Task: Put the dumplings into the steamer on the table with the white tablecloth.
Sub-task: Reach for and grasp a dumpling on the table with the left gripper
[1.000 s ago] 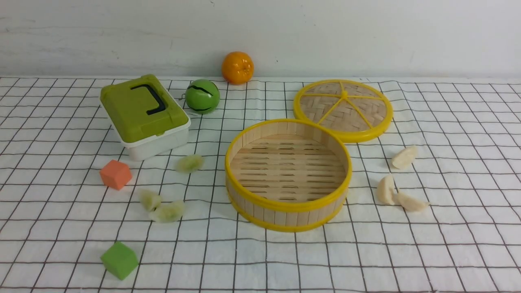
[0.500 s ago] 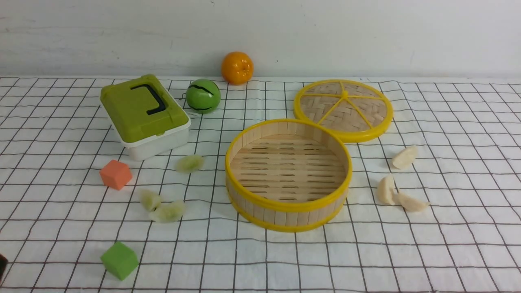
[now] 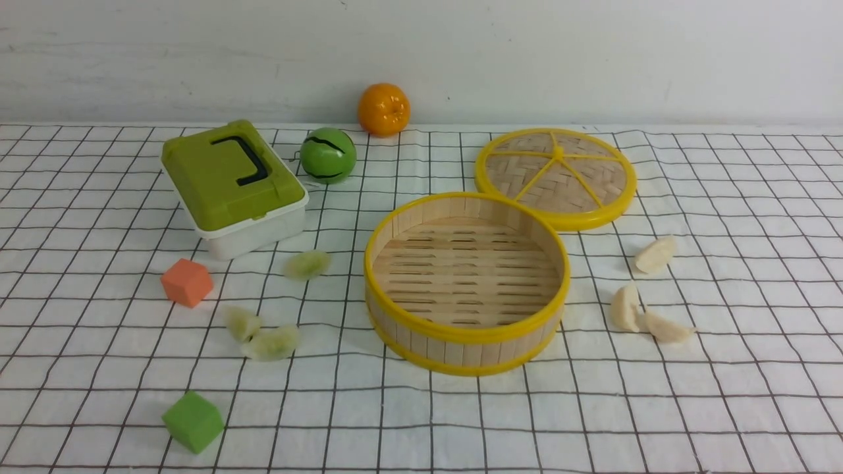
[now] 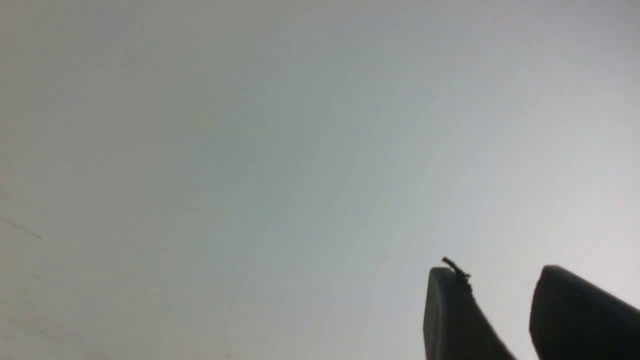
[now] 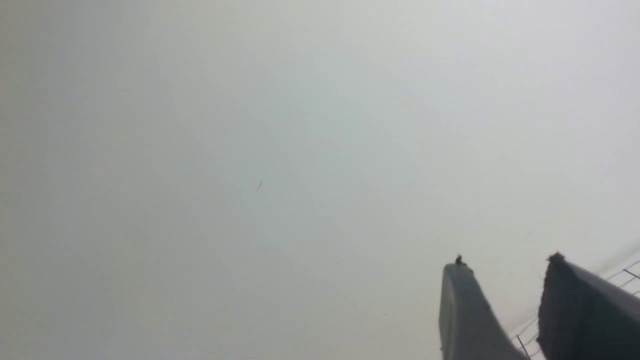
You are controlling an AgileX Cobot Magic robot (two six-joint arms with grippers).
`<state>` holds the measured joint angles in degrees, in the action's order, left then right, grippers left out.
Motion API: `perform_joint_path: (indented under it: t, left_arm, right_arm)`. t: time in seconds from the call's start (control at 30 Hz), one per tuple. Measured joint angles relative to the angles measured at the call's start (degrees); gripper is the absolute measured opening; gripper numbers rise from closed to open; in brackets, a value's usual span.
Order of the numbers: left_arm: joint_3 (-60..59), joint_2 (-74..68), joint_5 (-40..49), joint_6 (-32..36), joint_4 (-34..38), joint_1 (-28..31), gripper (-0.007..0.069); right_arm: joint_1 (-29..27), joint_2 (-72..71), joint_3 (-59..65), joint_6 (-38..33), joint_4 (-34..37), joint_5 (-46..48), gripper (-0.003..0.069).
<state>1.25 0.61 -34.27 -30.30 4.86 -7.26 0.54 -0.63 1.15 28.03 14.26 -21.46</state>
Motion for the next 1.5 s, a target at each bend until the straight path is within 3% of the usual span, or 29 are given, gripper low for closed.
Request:
perform_joint_path:
  t: [0.03,0.17,0.2,0.23,0.3,0.4,0.5,0.57,0.63,0.7,0.8,0.93,1.1,1.23,1.4,1.5]
  left_arm:
    - [0.0,0.0,0.17,-0.16,0.0,0.0,0.0211]
    - [13.26,-2.89,12.16,0.05,-1.46,0.0,0.0097]
    - [14.65,-3.26,12.91,0.31,-1.87,0.0,0.0084]
    - [19.46,-6.35,18.76,1.26,-3.45,0.0,0.0039]
    - [25.3,-11.58,27.4,2.73,-5.85,0.0,-0.0013]
    - [31.74,-20.48,36.7,4.27,-8.61,0.0,-0.0013]
    - [37.7,-31.33,45.46,4.82,-10.01,0.0,-0.0013]
    - [39.72,-37.93,50.17,4.87,-9.49,0.0,-0.0013]
    - [40.71,-41.28,52.85,4.87,-8.36,0.0,-0.0013]
    - [43.4,-48.06,59.85,5.88,-3.98,0.0,-0.0013]
    - [46.36,-53.93,67.88,10.07,1.37,0.0,-0.0013]
    - [51.4,-63.94,78.72,22.62,12.11,0.0,-0.0013]
    - [57.82,-75.91,87.01,39.83,22.75,0.0,-0.0011]
    - [63.3,-85.62,87.8,46.37,24.11,0.0,0.0048]
    - [72.3,-97.11,87.33,53.6,20.04,0.0,0.0269]
    - [75.62,-102.06,86.67,57.94,19.09,0.0,0.0364]
  right_arm:
    - [0.0,0.0,-0.12,-0.01,-0.11,0.0,0.0217]
    - [0.0,1.35,-6.51,-4.1,-4.09,2.09,0.0047]
    - [0.0,1.55,-6.91,-4.38,-4.32,2.25,0.0038]
    - [0.0,3.61,-10.14,-6.46,-6.28,4.11,-0.0007]
    - [0.0,6.73,-13.3,-8.36,-8.64,7.36,-0.0018]
    - [0.0,11.76,-17.79,-11.49,-12.5,13.99,-0.0018]
    - [0.0,18.83,-22.26,-13.94,-17.89,26.96,-0.0013]
    - [0.0,24.09,-25.81,-13.75,-18.33,39.57,-0.0012]
    - [0.0,26.24,-27.29,-13.42,-17.94,44.69,-0.0012]
    - [0.0,31.9,-30.51,-13.02,-16.22,55.15,-0.0012]
    - [0.0,35.99,-32.27,-15.85,-13.79,61.73,-0.0012]
    - [0.0,40.81,-32.77,-28.35,-5.01,65.73,-0.0011]
    - [0.05,44.06,-32.77,-44.21,10.7,64.17,-0.0006]
    - [0.05,44.14,-32.44,-55.11,18.55,61.07,-0.0004]
    - [1.87,44.14,-29.36,-61.39,22.45,57.56,-0.0003]
    - [4.1,44.14,-27.31,-62.18,22.92,55.33,-0.0003]
